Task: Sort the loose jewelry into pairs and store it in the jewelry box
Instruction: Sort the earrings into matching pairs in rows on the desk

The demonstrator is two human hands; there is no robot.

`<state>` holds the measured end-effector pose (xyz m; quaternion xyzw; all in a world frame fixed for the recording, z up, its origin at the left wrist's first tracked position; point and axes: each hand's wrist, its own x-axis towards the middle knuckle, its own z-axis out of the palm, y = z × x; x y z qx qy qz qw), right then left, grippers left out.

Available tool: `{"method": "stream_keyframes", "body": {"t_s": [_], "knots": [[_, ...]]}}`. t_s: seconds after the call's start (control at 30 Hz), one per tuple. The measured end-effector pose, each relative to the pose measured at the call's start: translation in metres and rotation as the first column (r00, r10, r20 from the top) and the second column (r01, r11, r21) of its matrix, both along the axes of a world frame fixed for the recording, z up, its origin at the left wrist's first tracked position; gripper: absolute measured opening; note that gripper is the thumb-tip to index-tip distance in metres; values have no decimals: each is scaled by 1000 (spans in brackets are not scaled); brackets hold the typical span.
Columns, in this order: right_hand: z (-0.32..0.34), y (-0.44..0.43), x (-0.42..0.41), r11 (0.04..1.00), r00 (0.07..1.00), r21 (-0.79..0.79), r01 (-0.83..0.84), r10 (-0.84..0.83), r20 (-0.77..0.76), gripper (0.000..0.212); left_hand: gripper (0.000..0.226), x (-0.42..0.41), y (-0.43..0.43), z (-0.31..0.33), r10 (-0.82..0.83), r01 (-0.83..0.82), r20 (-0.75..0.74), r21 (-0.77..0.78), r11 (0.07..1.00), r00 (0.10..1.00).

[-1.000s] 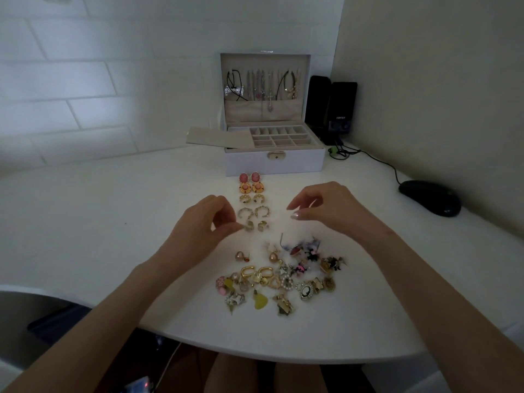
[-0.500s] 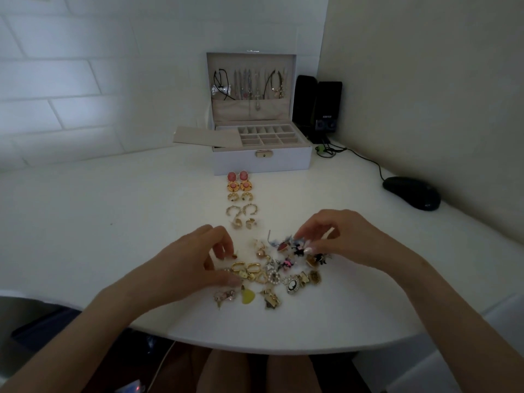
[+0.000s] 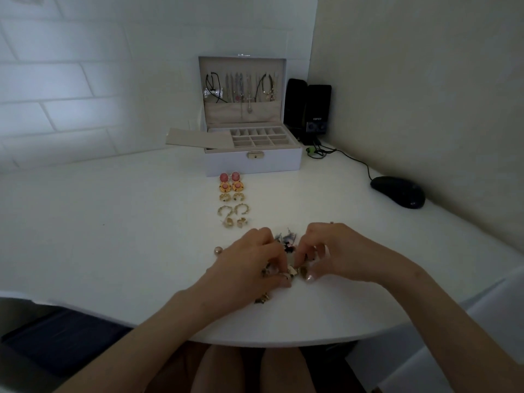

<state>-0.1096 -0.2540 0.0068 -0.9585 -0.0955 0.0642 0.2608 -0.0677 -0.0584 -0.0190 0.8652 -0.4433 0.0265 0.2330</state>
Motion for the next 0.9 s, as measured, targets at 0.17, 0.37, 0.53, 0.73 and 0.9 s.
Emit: {"method": "stream_keyframes", "body": {"t_s": [0.17, 0.37, 0.53, 0.73, 0.9], "knots": [[-1, -3, 0, 997, 999, 67, 36, -37, 5, 20, 15, 1, 1, 1, -10, 8, -40, -45, 999, 999], [14, -14, 6, 870, 977, 473, 136, -197, 80, 14, 11, 14, 18, 22, 135, -234, -280, -361, 903, 951], [11, -6, 25, 825, 966, 547, 141, -234, 105, 20, 12, 42, 42, 17, 210, -385, -431, -374, 844, 878], [6, 12, 50, 725, 972, 669, 167, -237, 14, 25, 10, 33, 42, 1, -6, -163, -513, -284, 945, 859], [0, 21, 63, 743, 972, 637, 207, -232, -45, 18, 15, 28, 42, 1, -63, -101, -537, -270, 958, 841]]}}
